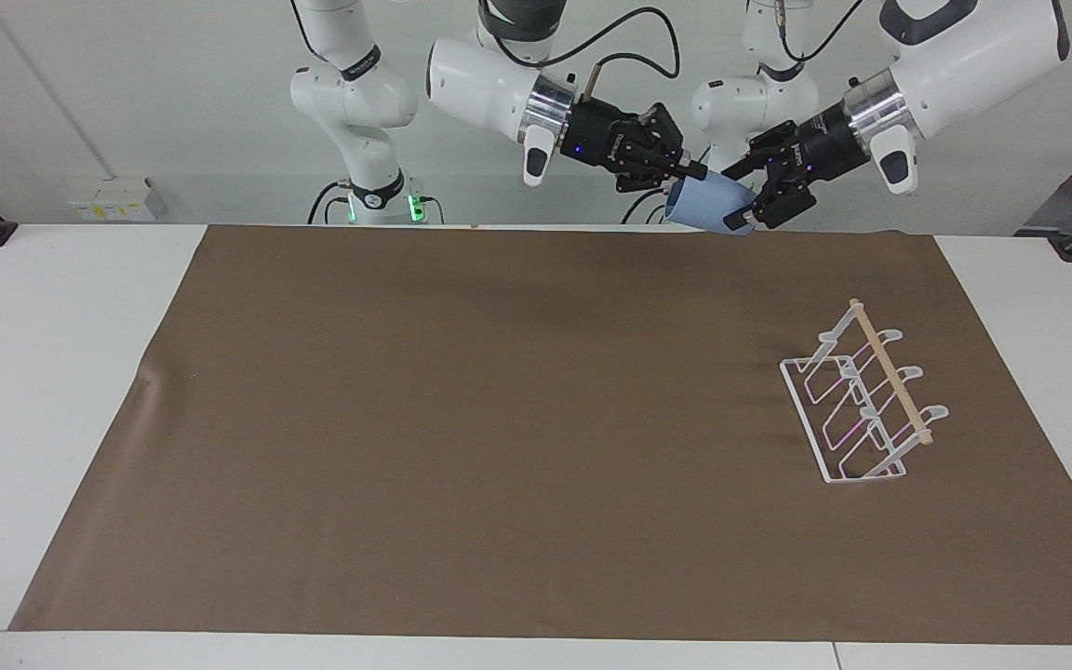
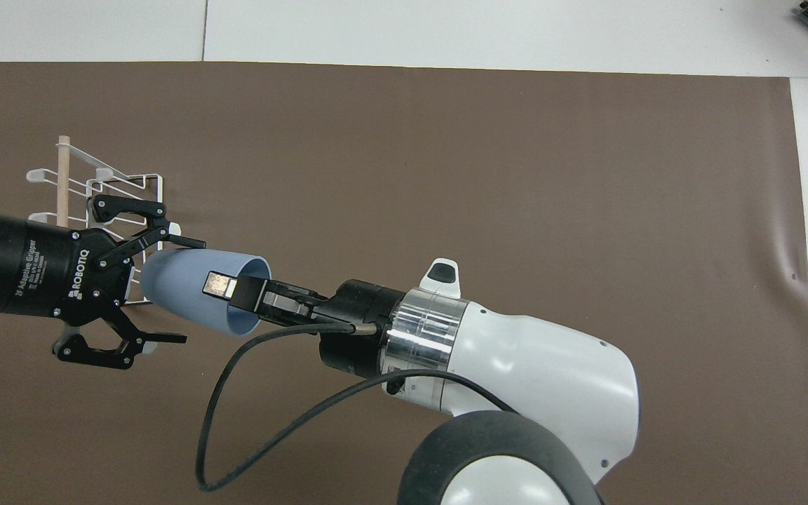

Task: Hang cup on cup holder
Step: 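Hold the cup with the right gripper while the left gripper grasps its base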

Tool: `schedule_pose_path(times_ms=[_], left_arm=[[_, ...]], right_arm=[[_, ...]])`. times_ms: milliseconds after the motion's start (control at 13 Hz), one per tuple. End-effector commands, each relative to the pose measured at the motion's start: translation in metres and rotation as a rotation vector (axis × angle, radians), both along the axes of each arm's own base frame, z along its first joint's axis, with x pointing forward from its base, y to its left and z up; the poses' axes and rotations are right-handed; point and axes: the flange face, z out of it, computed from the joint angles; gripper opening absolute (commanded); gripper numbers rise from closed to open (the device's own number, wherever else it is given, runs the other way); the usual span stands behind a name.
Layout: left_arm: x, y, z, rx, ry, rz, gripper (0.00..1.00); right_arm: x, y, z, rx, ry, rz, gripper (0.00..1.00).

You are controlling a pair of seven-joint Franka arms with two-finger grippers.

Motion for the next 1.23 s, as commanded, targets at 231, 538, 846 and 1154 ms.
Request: schedule_pose_path(times_ms=[231,538,846,1154], left_arm=[[-0.015,0.005,0.003,0.011,-0.005,0.024,0.38],[-0.018,0.004,0.003,0.026,-0.007,0.016,0.0],[-0.017,0.011,0.003,0.028,-0.002,0.032,0.0],[-0.014,0.023,0.004,0.025,-0.007,0.049,0.0]], right_arm=[[-0.002,-0.005,0.001,-0.005,0.002,-0.032,0.0],[-0.002,-0.006,0.0,-0.008,0.006,-0.034,0.0],[-0.002,-0.006,-0.001,-0.006,0.015,-0.036,0.26],[-0.001,-0.009,-0.002,-0.009,0.025,-0.065,0.89]])
